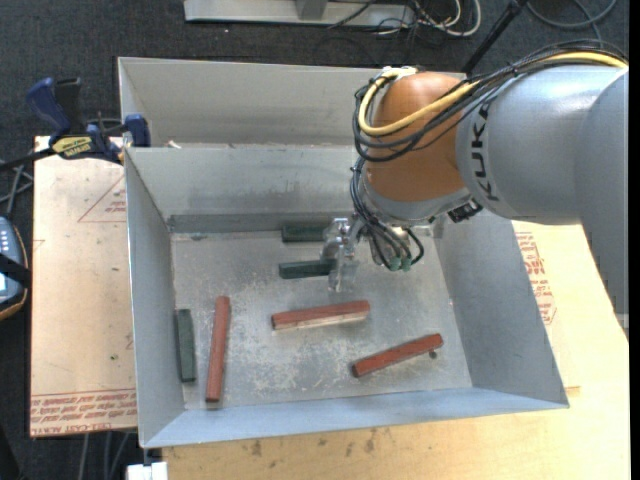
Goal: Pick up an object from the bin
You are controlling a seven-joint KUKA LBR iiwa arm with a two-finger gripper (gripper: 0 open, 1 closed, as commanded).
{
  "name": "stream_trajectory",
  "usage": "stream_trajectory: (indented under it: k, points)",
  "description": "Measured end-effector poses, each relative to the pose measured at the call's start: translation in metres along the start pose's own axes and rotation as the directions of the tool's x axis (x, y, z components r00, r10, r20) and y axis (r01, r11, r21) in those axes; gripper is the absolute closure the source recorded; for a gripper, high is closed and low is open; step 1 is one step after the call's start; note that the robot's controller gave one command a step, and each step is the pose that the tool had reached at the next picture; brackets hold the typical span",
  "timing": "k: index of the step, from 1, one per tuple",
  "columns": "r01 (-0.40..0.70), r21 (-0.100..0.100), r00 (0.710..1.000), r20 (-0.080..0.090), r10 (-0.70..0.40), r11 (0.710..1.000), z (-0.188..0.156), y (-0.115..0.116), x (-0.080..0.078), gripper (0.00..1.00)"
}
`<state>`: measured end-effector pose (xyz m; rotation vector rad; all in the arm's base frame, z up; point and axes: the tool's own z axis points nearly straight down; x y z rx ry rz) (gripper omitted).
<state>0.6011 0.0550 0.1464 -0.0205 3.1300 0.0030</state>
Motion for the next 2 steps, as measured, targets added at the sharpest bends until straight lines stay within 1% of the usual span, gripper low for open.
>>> stream_trajectory:
  k: [1,2]
  points:
    - [-0.006,0.001,1.0,-0.021,0.006,1.0,-0.025,-0.005,0.023,1.0]
    - [-0.047,0.001,0.999,-0.009,0.047,0.999,-0.089,-0.002,-0.002,1.0]
